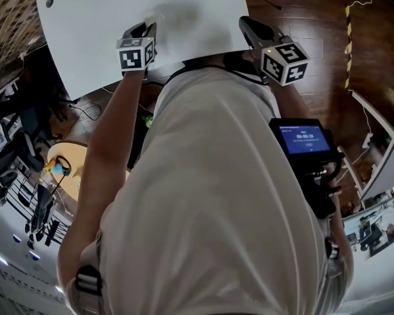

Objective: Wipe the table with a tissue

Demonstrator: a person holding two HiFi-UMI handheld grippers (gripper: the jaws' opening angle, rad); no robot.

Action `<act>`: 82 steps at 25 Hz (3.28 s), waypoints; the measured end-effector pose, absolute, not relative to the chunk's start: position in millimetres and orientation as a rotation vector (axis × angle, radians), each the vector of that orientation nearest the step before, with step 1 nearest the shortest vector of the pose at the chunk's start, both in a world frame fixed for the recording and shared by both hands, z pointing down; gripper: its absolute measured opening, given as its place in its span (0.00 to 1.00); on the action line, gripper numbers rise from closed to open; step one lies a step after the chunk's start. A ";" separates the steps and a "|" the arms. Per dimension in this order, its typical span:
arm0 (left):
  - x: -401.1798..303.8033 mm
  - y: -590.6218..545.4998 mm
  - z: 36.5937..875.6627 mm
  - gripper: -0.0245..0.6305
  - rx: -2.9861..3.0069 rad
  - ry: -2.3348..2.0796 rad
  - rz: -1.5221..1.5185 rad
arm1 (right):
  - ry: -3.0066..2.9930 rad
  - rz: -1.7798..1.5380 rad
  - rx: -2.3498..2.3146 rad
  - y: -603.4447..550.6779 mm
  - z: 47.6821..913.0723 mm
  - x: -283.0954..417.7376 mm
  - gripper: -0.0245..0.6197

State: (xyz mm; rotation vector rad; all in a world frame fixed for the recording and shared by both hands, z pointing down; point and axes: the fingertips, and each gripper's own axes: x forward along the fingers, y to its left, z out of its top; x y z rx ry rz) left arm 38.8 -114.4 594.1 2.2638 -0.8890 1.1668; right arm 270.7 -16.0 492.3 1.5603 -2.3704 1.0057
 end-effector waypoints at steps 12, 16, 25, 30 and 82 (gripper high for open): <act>61.7 -30.3 582.2 0.16 2.287 -0.929 1.065 | -2.490 0.948 1.280 -36.5 481.6 234.0 0.05; 82.5 -40.5 587.0 0.16 2.336 -0.951 1.109 | -2.510 0.914 1.204 -38.9 480.1 231.4 0.05; 74.2 -58.5 606.8 0.16 2.390 -0.957 1.415 | -2.520 0.900 1.188 -28.6 484.9 227.4 0.05; 115.1 -47.0 609.0 0.15 2.442 -0.833 1.581 | -2.521 0.933 1.212 -27.2 490.5 265.6 0.05; 25.3 -14.3 460.4 0.16 2.362 -1.108 0.572 | -2.746 0.545 0.948 -27.3 393.2 164.5 0.05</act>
